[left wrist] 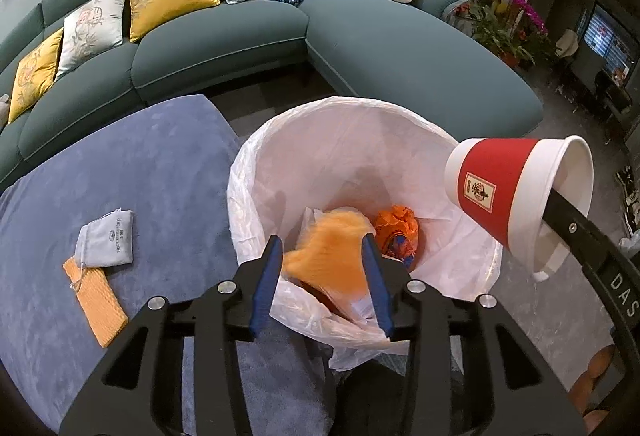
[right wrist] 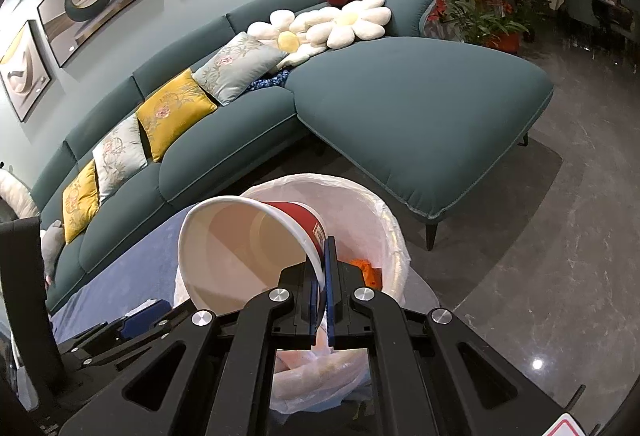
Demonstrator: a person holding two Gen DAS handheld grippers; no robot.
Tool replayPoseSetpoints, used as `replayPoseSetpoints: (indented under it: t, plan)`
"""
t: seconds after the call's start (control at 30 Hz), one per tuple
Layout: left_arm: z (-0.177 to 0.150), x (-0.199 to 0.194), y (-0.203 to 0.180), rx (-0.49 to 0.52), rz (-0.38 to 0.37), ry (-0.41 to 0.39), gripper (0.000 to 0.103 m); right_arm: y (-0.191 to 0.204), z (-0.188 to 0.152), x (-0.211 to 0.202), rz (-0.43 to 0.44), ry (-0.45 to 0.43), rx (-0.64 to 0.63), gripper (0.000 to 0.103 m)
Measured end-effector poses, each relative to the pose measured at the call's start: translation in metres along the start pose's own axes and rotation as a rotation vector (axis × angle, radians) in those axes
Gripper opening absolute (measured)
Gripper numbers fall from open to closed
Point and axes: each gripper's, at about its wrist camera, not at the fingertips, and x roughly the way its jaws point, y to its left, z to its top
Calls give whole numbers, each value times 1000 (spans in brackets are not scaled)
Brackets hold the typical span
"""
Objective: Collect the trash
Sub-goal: 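Carry the mesh sleeve and cup over the bin and open both grippers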
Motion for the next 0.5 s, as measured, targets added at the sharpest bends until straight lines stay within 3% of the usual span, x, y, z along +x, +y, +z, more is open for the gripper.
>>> replayPoseSetpoints:
  t: [0.27, 0.33, 0.5]
  plan:
    - [-3, -2, 11, -19, 15, -3, 45, 14, 1, 4, 15, 5, -20, 4]
    - [-4, -2, 14, -26, 17, 0, 45, 17, 1, 6, 21, 10, -23, 11]
    - [-5, -5, 24, -48, 36, -9, 55, 27, 0, 10, 31, 11, -43, 18]
